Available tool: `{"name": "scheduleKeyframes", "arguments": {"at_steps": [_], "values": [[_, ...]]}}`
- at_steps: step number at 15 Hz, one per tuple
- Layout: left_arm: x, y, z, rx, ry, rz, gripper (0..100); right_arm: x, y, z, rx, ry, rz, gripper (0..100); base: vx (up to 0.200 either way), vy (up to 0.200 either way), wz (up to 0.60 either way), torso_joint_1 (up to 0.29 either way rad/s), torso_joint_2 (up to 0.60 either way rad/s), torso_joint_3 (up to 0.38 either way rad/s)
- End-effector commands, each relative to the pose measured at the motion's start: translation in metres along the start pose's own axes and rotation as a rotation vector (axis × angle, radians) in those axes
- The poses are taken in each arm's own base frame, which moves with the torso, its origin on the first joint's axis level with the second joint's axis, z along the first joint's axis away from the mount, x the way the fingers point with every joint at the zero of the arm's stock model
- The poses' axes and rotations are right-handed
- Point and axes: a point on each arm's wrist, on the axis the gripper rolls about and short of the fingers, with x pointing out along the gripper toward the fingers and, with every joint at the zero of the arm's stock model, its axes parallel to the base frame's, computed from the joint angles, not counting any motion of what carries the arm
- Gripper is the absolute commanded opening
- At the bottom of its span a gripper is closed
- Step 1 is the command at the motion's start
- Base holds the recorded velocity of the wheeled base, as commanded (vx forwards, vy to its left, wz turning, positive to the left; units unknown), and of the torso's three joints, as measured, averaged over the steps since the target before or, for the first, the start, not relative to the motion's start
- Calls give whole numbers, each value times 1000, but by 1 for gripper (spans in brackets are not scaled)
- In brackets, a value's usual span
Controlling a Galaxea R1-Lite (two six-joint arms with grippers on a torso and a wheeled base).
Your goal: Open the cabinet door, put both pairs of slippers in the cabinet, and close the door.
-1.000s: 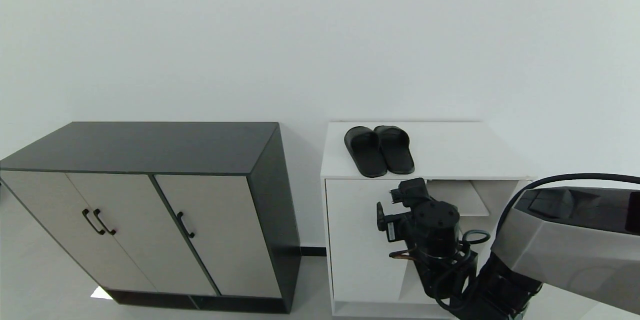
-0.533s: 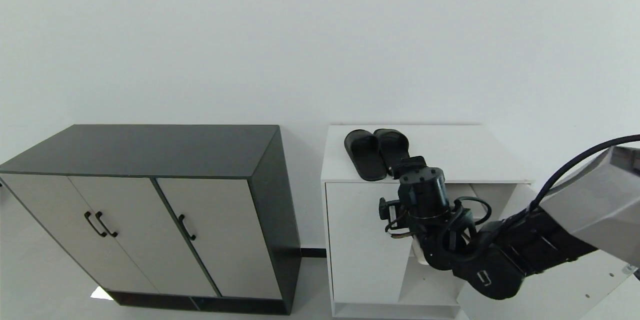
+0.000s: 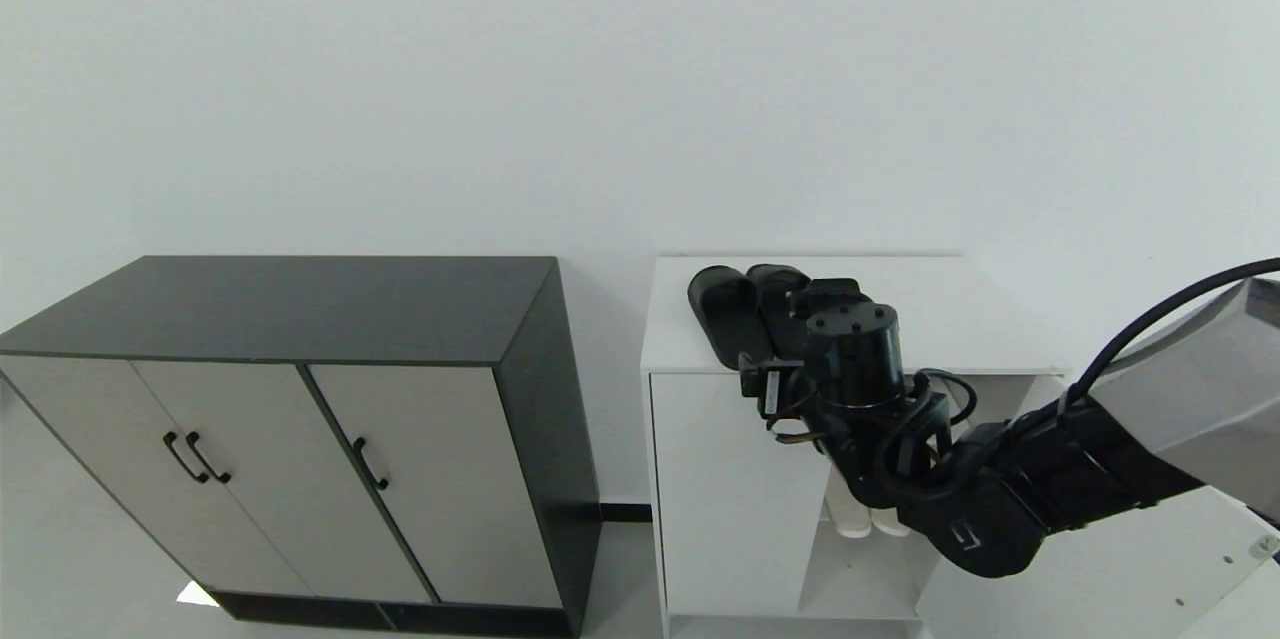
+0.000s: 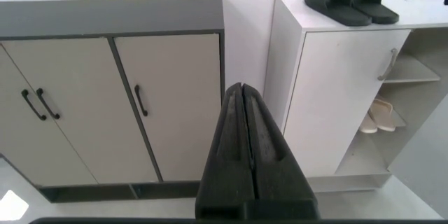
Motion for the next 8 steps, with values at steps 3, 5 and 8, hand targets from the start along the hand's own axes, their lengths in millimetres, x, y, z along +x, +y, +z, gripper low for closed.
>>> {"name": "scheduleKeyframes", "arguments": {"at_steps": [3, 5, 8], "values": [[0, 0, 0, 0, 2, -1, 0, 13, -6, -17, -20, 40, -5, 100, 200, 0, 0, 15, 9, -2], [0, 0, 0, 0, 2, -1, 0, 16, -8, -19, -20, 49, -1, 100, 200, 0, 0, 7, 5, 2], [0, 0, 0, 0, 2, -1, 0, 23, -8, -32, -31, 72, 0, 100, 200, 0, 0, 4, 2, 5]]}}
